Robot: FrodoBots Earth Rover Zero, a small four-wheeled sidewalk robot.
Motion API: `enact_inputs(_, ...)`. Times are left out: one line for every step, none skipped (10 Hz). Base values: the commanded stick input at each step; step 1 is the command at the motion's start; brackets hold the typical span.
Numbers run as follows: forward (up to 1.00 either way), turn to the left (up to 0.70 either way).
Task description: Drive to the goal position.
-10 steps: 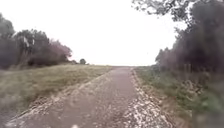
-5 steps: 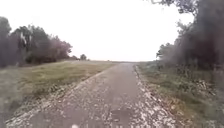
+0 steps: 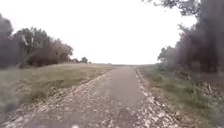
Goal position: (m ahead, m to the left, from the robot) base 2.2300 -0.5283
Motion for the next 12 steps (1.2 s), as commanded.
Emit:
enact_inputs(0.85,0.00)
enact_inputs(0.85,0.00)
enact_inputs(0.85,0.00)
enact_inputs(0.85,0.00)
enact_inputs(0.85,0.00)
enact_inputs(0.85,0.00)
enact_inputs(0.85,0.00)
enact_inputs(0.85,0.00)
enact_inputs(0.85,0.00)
enact_inputs(0.85,-0.02)
enact_inputs(0.85,-0.05)
enact_inputs(0.85,-0.08)
